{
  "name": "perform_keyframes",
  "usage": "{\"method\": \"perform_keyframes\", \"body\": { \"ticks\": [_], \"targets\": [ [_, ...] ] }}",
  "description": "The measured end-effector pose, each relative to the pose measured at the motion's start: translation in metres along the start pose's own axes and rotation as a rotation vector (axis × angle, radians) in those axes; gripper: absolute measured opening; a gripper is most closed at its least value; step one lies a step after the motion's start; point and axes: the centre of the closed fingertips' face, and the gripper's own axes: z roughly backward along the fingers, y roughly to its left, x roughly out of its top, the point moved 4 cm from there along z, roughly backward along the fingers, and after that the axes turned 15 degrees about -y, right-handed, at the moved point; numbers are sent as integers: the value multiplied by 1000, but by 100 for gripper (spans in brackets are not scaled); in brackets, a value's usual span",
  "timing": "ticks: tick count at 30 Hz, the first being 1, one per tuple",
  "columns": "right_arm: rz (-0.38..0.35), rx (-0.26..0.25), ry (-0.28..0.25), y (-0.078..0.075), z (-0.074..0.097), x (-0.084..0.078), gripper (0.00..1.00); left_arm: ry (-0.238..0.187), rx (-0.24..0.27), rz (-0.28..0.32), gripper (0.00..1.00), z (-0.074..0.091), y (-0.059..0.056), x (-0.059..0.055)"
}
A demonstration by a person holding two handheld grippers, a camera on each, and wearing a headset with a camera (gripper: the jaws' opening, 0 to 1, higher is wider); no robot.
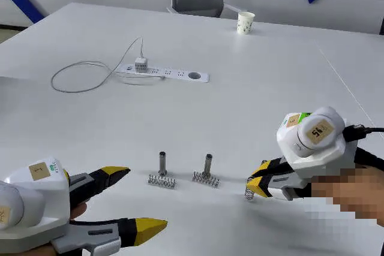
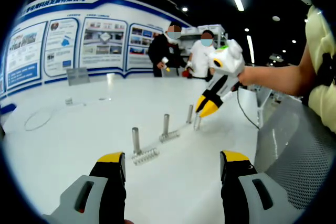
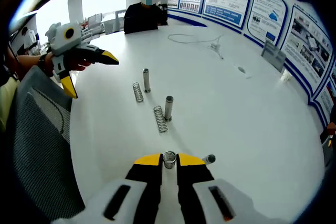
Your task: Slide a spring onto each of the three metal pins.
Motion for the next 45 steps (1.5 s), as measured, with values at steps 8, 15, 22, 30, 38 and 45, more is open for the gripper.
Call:
{"method": "perform_keyframes", "body": {
  "ticks": [8, 15, 22, 30, 38, 45],
  "targets": [
    [-29, -23, -54, -1, 2, 6, 12, 2, -2, 3, 75, -1, 1, -1],
    [-42, -48, -88, -1, 9, 16, 12, 3, -10, 4, 75, -3, 1, -2],
    [-63, -62, -126, -1, 17, 29, 12, -2, -13, 7, 75, -4, 3, -3],
    [-79, -81, -159, -4, 28, 43, 12, -5, -9, 12, 75, -2, 6, -5],
    [-90, -105, -191, -9, 41, 56, 12, -7, -8, 13, 75, -3, 5, -4],
    [-89, -130, -217, -13, 51, 67, 12, -5, -9, 13, 75, -4, 4, -4]
  ]
}}
